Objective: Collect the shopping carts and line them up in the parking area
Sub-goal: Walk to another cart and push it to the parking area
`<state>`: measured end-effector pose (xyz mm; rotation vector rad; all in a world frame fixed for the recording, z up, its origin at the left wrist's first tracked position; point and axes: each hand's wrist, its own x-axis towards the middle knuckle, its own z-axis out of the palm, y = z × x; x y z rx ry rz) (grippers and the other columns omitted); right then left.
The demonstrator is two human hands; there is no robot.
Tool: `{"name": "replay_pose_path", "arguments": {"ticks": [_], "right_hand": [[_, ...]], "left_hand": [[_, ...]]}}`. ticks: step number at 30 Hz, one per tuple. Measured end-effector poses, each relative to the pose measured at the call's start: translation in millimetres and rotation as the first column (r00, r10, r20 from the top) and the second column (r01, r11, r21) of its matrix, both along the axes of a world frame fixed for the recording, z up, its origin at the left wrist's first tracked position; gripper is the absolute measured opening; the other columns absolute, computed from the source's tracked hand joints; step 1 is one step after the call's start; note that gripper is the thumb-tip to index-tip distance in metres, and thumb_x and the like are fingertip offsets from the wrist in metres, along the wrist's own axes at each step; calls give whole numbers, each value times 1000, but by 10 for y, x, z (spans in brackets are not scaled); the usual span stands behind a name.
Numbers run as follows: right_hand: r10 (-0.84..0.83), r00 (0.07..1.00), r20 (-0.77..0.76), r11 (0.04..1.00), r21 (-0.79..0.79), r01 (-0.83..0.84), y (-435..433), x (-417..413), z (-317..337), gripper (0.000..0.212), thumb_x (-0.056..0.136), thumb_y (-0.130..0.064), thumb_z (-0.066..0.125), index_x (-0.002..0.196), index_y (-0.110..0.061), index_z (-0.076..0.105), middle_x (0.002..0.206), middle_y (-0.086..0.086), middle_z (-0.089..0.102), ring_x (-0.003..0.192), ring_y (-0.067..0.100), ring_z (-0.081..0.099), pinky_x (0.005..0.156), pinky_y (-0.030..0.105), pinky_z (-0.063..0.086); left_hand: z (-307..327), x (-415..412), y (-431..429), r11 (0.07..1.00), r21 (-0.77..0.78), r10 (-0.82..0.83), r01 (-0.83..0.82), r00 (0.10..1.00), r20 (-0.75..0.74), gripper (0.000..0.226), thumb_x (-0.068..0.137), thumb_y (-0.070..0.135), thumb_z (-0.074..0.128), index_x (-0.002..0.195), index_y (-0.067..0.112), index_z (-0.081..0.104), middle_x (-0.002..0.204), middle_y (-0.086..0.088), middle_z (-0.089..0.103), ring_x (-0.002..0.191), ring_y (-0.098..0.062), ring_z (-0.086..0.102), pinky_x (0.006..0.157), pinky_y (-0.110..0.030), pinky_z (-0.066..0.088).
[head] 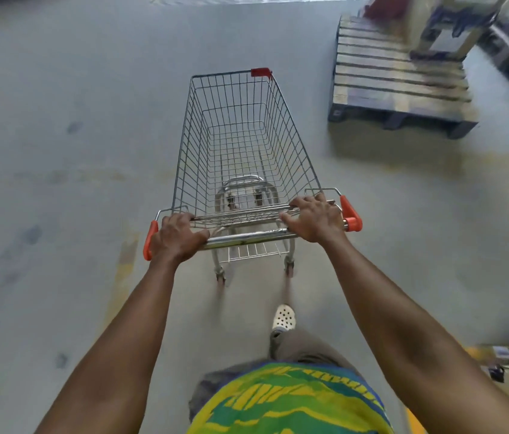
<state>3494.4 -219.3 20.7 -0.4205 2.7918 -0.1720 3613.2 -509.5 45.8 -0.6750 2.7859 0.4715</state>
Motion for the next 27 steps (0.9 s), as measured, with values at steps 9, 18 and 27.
{"name": "replay_pose_path", "arguments": {"ticks": [9, 18, 27], "right_hand": [[46, 999, 22, 999, -15, -46, -669, -1825, 43, 59, 94, -70, 38, 137, -33, 55, 140, 3, 58, 136, 29, 42, 92, 46, 45], [52, 999, -15, 998, -21, -52, -1614, -3970, 34, 61, 96, -71, 36, 139, -33, 56, 142, 4, 59, 135, 29, 46, 97, 48, 46], [-38, 999, 17, 999, -1, 38, -2426, -5691, 115, 51, 93, -61, 39, 135, -37, 57, 139, -3, 59, 132, 22, 46, 98, 47, 46]], "left_hand": [[-32, -1770, -583, 996, -24, 83, -85, 994, -66, 58, 80, 55, 63, 130, 27, 64, 133, -1, 61, 126, -23, 50, 96, -39, 40], [-82, -3918, -1517, 990, -39, 126, -133, 982, -144, 57, 78, 49, 53, 129, 27, 68, 129, -4, 64, 120, -26, 57, 95, -37, 43], [47, -5685, -2305, 996, 46, 87, -83, 992, -94, 54, 84, 42, 55, 134, 23, 60, 136, -3, 57, 124, -25, 51, 90, -37, 40]]}}
